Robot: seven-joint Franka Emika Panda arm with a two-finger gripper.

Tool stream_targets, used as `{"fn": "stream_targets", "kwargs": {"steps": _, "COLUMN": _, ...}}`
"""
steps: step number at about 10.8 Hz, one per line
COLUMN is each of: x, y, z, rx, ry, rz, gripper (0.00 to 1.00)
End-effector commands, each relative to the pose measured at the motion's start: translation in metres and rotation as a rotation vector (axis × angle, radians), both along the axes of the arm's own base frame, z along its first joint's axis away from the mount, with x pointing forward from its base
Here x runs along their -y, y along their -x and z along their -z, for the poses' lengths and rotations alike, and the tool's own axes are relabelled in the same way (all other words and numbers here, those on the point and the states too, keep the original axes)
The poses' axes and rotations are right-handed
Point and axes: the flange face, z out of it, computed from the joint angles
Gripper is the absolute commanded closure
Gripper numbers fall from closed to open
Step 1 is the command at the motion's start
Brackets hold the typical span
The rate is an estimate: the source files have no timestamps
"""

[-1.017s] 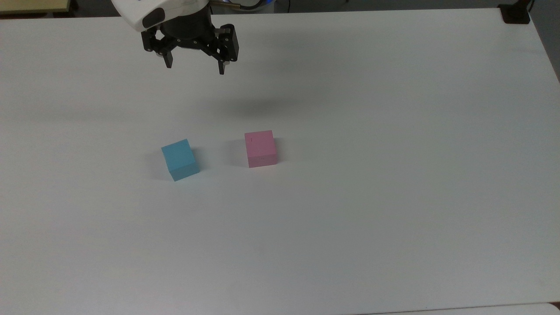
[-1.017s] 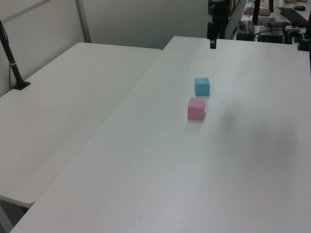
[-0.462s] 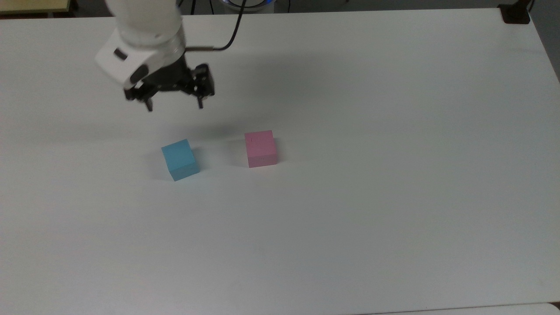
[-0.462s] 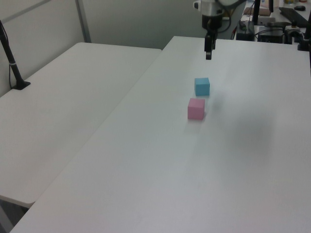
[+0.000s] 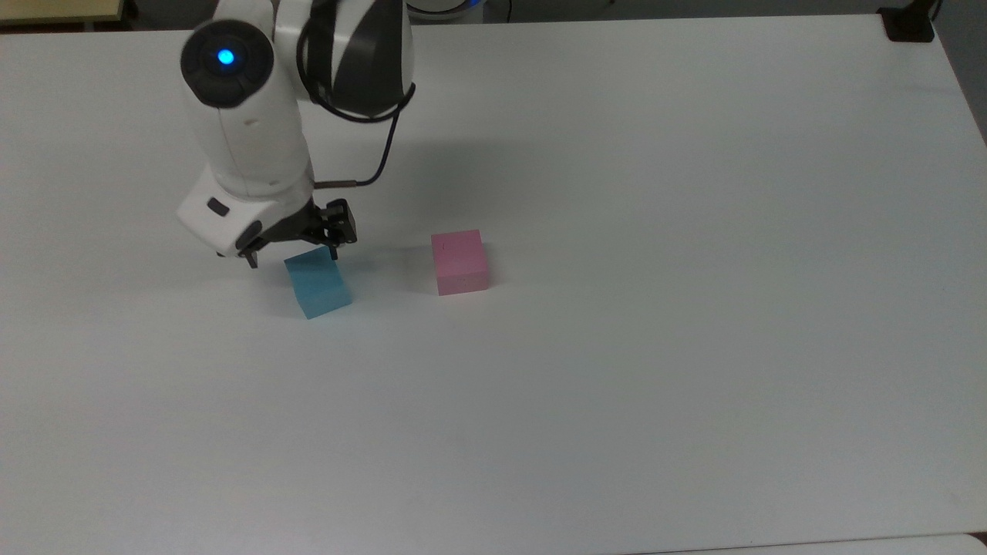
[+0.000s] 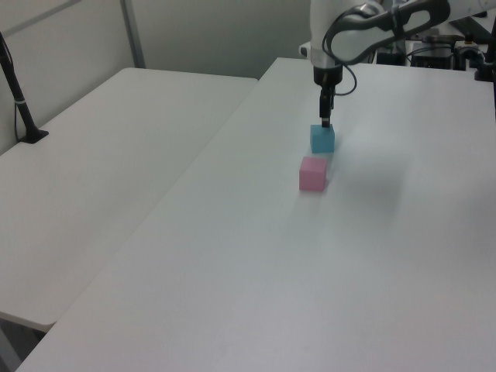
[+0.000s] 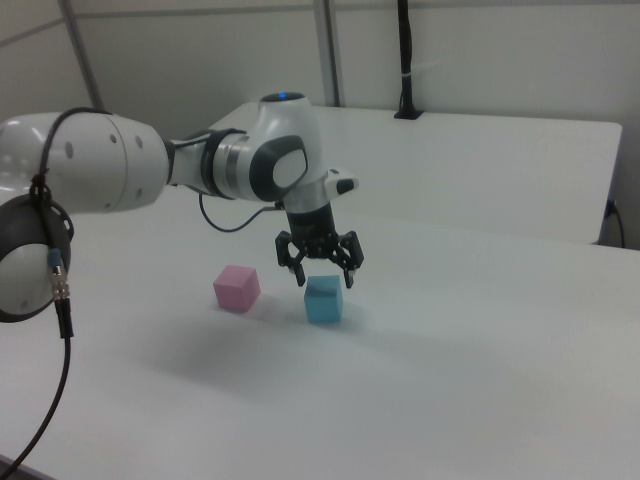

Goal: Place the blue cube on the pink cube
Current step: 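Lower the open gripper over the light-blue cube, then close the gripper on the light-blue cube and lift it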

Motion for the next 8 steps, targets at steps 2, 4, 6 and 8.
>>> {"fn": "stream_targets", "kwargs": {"steps": 2, "x": -0.012, "y": -0.002, "z": 0.035, "rx": -0.022, "ry": 0.010, "rz": -0.050, "gripper": 0.00}}
{"fn": "stream_targets", "kwargs": {"steps": 4, "x": -0.014, "y": -0.008, "z": 0.040, "rx": 0.023, "ry": 0.007, "rz": -0.020, "gripper": 0.40}}
{"fn": "stream_targets", "kwargs": {"steps": 6, "x": -0.023, "y": -0.009, "z": 0.034, "rx": 0.037, "ry": 0.001, "rz": 0.025, "gripper": 0.83}}
{"fn": "stream_targets", "kwargs": {"steps": 8, "x": -0.045, "y": 0.003, "z": -0.003, "rx": 0.059, "ry": -0.015, "rz": 0.062, "gripper": 0.82}}
